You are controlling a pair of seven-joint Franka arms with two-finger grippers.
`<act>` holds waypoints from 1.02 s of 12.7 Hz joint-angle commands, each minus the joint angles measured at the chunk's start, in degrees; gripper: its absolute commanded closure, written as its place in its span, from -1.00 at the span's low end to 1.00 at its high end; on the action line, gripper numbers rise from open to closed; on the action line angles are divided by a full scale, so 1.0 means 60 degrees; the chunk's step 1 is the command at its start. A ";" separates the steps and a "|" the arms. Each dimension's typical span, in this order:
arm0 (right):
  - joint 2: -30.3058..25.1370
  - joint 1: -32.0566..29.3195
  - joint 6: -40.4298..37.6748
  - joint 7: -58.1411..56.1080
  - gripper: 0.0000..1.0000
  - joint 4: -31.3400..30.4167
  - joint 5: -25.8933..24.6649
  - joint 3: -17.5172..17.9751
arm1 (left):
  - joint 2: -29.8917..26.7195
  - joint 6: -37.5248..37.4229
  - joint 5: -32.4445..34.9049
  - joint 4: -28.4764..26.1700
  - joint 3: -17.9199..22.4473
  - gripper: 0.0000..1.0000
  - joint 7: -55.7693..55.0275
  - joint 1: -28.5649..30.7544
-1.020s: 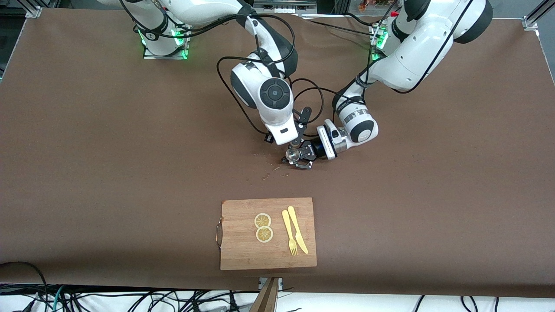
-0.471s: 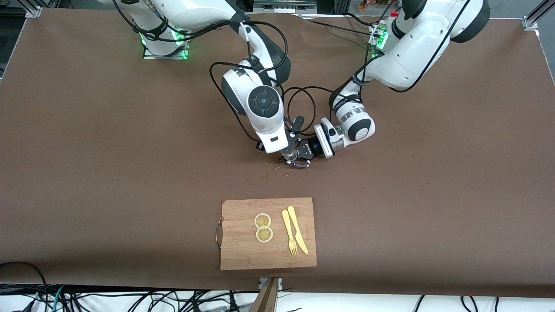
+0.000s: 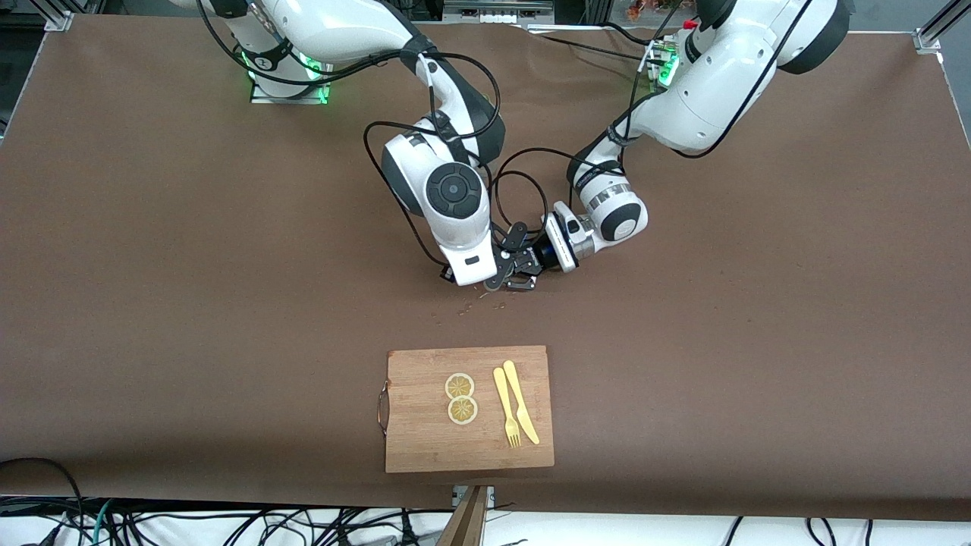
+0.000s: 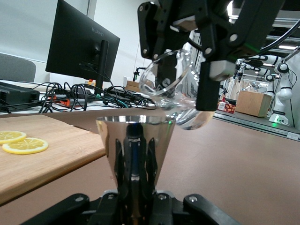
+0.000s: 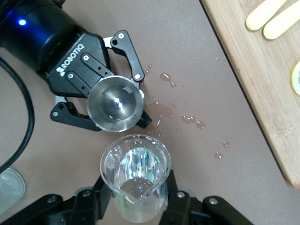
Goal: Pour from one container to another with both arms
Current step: 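Tilt the glass cup with the right gripper, pouring into the held jigger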
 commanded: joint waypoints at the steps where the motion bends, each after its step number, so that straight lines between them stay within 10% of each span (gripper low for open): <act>1: 0.0212 0.0322 -0.0266 0.0221 0.70 0.0439 -0.0702 -0.0103 | -0.0219 0.0003 -0.1054 -0.0438 -0.0150 1.00 0.3391 -0.0087; 13: 0.0212 0.0879 -0.0780 0.0221 0.70 0.0483 -0.1980 -0.0103 | -0.0263 0.0062 -0.1259 -0.0438 -0.0136 1.00 0.3391 -0.0205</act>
